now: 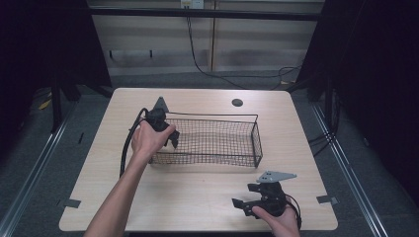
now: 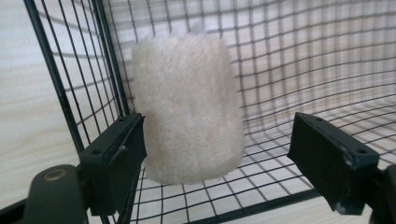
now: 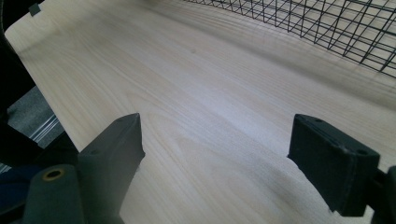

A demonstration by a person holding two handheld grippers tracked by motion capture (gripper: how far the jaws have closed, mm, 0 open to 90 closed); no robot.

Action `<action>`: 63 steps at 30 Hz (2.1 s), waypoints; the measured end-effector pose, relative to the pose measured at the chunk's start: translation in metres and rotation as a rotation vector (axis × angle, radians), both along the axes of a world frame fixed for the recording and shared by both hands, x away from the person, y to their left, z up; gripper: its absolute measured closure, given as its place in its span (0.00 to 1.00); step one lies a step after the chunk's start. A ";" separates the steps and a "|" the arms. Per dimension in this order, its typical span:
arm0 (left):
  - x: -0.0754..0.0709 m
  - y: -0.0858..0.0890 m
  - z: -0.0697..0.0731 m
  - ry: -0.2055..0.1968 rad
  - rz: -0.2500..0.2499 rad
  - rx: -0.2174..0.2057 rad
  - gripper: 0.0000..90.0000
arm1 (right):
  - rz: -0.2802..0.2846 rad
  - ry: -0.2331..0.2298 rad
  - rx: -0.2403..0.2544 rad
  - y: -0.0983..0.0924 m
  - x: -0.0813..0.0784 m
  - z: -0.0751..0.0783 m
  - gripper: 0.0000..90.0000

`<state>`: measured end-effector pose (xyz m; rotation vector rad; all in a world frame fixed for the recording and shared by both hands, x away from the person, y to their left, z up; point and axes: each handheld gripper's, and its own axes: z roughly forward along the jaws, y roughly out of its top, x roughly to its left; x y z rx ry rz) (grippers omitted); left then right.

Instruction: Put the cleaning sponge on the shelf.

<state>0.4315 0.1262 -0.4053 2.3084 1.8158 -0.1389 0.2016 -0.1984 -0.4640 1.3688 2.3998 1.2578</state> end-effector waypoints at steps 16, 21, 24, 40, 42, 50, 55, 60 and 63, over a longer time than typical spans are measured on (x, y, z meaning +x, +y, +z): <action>-0.015 0.009 0.023 -0.102 -0.160 -0.137 0.21 | -0.005 0.004 0.000 0.000 0.001 0.000 0.19; -0.021 0.011 0.028 -0.156 -0.220 -0.151 0.20 | -0.005 0.002 -0.002 0.000 0.001 0.000 0.19; -0.025 0.013 0.030 -0.181 -0.246 -0.171 0.20 | -0.005 0.003 -0.002 0.001 0.001 -0.001 0.19; -0.051 0.032 0.035 -0.248 -0.362 -0.296 0.20 | -0.008 0.006 -0.003 0.001 0.002 -0.001 0.19; -0.056 0.037 0.039 -0.268 -0.374 -0.297 0.20 | -0.009 0.010 -0.003 0.001 0.002 -0.001 0.19; -0.069 0.058 0.042 -0.352 -0.389 -0.317 0.20 | -0.011 0.011 -0.004 0.002 0.002 -0.002 0.19; -0.081 0.073 0.044 -0.380 -0.391 -0.344 0.20 | -0.014 0.011 -0.004 0.002 0.002 -0.002 0.19; -0.089 0.084 0.041 -0.396 -0.381 -0.363 0.20 | -0.014 0.010 -0.006 0.002 0.002 -0.002 0.19; -0.097 0.090 0.036 -0.404 -0.387 -0.365 0.20 | -0.013 0.011 -0.006 0.002 0.002 -0.002 0.19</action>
